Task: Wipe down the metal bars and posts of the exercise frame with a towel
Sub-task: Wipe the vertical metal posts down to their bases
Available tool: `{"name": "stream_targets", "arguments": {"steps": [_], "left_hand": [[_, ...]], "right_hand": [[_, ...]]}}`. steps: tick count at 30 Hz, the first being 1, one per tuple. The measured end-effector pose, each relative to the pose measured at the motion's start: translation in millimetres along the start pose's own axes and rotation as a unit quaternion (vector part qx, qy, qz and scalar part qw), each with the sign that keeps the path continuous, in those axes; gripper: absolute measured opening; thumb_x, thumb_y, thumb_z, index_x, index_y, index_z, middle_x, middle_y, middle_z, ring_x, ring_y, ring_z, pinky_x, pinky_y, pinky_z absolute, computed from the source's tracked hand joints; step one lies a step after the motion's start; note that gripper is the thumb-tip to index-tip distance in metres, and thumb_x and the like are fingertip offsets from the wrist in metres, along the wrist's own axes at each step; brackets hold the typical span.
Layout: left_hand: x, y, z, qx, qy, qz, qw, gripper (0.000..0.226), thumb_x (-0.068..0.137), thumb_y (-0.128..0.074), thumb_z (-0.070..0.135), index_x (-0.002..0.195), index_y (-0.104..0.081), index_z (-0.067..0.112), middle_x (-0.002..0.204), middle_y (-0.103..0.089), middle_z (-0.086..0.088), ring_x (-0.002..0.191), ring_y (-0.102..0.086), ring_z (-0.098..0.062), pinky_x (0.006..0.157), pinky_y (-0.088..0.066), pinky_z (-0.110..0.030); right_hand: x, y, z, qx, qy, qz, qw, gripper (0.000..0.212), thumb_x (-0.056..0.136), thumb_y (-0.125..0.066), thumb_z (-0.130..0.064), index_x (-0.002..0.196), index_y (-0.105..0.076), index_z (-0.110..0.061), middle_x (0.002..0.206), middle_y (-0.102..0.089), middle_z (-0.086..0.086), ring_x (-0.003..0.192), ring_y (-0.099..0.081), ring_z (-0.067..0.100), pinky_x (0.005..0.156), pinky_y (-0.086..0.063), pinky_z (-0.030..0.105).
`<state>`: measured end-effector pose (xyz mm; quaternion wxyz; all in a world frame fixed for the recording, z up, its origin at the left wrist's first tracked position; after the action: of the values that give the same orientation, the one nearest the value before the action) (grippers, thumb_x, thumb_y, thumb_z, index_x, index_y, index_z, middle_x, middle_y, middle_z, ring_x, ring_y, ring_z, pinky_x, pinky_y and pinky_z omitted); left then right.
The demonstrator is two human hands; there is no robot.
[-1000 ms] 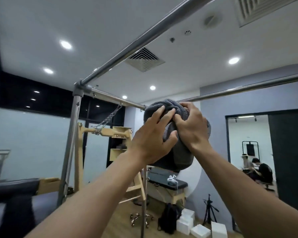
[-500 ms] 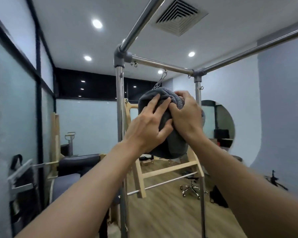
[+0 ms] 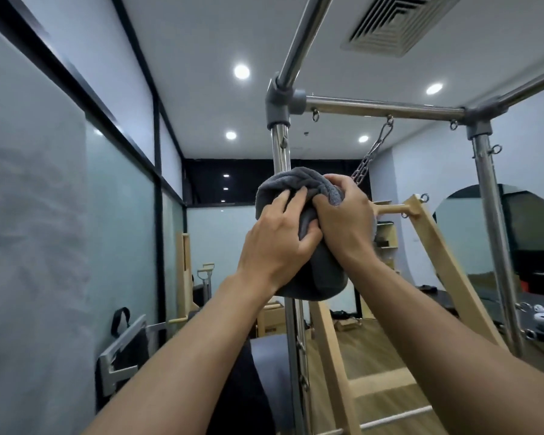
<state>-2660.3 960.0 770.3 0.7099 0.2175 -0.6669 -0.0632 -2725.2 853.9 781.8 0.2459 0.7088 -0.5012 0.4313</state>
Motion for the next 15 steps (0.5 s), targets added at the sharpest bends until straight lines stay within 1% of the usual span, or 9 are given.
{"name": "stream_targets", "arguments": {"steps": [2, 5, 6, 8, 9, 10, 12, 14, 15], "left_hand": [[14.6, -2.7, -17.5, 0.005, -0.008, 0.022, 1.000, 0.065, 0.089, -0.041, 0.043, 0.149, -0.037, 0.020, 0.148, -0.044, -0.001, 0.132, -0.042, -0.019, 0.106, -0.042, -0.038], [39.5, -1.1, -39.1, 0.009, -0.035, 0.073, 0.997, 0.061, 0.089, -0.045, 0.037, 0.146, -0.043, 0.017, 0.142, -0.049, -0.002, 0.122, -0.046, -0.022, 0.101, -0.043, -0.035], [48.9, 1.2, -45.9, 0.009, -0.043, 0.094, 0.995, 0.059, 0.089, -0.046, 0.035, 0.145, -0.045, 0.016, 0.142, -0.050, -0.003, 0.121, -0.046, -0.024, 0.100, -0.043, -0.036], [68.2, 5.2, -57.8, 0.017, -0.063, 0.134, 0.989, 0.056, 0.089, -0.049, 0.031, 0.143, -0.046, 0.017, 0.144, -0.047, -0.006, 0.123, -0.044, -0.026, 0.098, -0.044, -0.038], [78.4, 6.6, -64.5, 0.029, -0.074, 0.149, 0.986, 0.055, 0.090, -0.051, 0.029, 0.144, -0.046, 0.020, 0.145, -0.044, -0.007, 0.123, -0.044, -0.027, 0.096, -0.045, -0.039], [87.5, 7.2, -70.6, 0.046, -0.082, 0.159, 0.983, 0.055, 0.090, -0.053, 0.025, 0.144, -0.045, 0.024, 0.147, -0.041, -0.007, 0.122, -0.043, -0.028, 0.093, -0.047, -0.040], [106.4, 3.1, -86.3, 0.096, -0.085, 0.160, 0.979, 0.061, 0.091, -0.053, 0.018, 0.147, -0.038, 0.034, 0.152, -0.034, -0.006, 0.120, -0.041, -0.028, 0.090, -0.048, -0.040], [123.1, -9.8, -102.1, 0.135, -0.072, 0.129, 0.980, 0.070, 0.090, -0.050, 0.016, 0.151, -0.025, 0.040, 0.156, -0.026, -0.003, 0.121, -0.038, -0.028, 0.097, -0.046, -0.042], [128.8, -18.9, -109.0, 0.135, -0.058, 0.104, 0.984, 0.073, 0.091, -0.048, 0.016, 0.152, -0.018, 0.042, 0.158, -0.022, -0.002, 0.123, -0.037, -0.028, 0.102, -0.042, -0.044]], "right_hand": [[15.5, -17.4, 4.8, 0.025, 0.016, 0.014, 0.999, 0.032, 0.083, -0.060, -0.019, 0.115, -0.061, -0.024, 0.105, -0.065, -0.005, 0.102, -0.059, 0.015, 0.092, -0.047, 0.031], [40.3, -38.8, 3.6, 0.053, 0.046, 0.038, 0.997, 0.038, 0.084, -0.062, -0.013, 0.122, -0.059, -0.019, 0.108, -0.066, -0.005, 0.100, -0.059, 0.008, 0.084, -0.044, 0.009], [50.5, -46.5, 1.8, 0.063, 0.060, 0.044, 0.995, 0.039, 0.084, -0.063, -0.012, 0.123, -0.059, -0.018, 0.108, -0.067, -0.005, 0.100, -0.060, 0.007, 0.084, -0.044, 0.008], [72.2, -59.8, -4.2, 0.071, 0.101, 0.064, 0.990, 0.038, 0.083, -0.065, -0.012, 0.120, -0.061, -0.020, 0.107, -0.067, -0.006, 0.100, -0.062, 0.007, 0.091, -0.048, 0.018], [84.0, -67.1, -6.3, 0.066, 0.124, 0.078, 0.987, 0.036, 0.083, -0.066, -0.013, 0.117, -0.062, -0.021, 0.108, -0.067, -0.006, 0.102, -0.061, 0.008, 0.094, -0.048, 0.023], [94.5, -74.3, -7.5, 0.056, 0.145, 0.090, 0.984, 0.035, 0.083, -0.067, -0.015, 0.117, -0.062, -0.022, 0.112, -0.065, -0.004, 0.106, -0.059, 0.009, 0.098, -0.045, 0.026], [112.4, -92.2, -3.1, 0.034, 0.175, 0.092, 0.980, 0.037, 0.086, -0.067, -0.018, 0.122, -0.060, -0.024, 0.125, -0.057, 0.000, 0.116, -0.051, 0.009, 0.104, -0.037, 0.022], [122.9, -109.1, 12.1, 0.027, 0.197, 0.065, 0.978, 0.041, 0.090, -0.064, -0.019, 0.130, -0.056, -0.025, 0.132, -0.049, 0.002, 0.119, -0.044, 0.005, 0.107, -0.034, 0.022], [124.6, -115.2, 22.8, 0.027, 0.201, 0.048, 0.978, 0.045, 0.092, -0.063, -0.022, 0.135, -0.053, -0.028, 0.134, -0.046, 0.002, 0.120, -0.041, 0.004, 0.108, -0.034, 0.022]]}}
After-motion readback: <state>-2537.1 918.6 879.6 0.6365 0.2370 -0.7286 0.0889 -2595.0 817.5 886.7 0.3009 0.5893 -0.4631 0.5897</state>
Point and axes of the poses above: each hand's wrist, its own x-axis towards the middle knuckle, its own y-axis out of the back of the hand, z = x × y, the point moved 6 cm from there along x, towards the middle knuckle
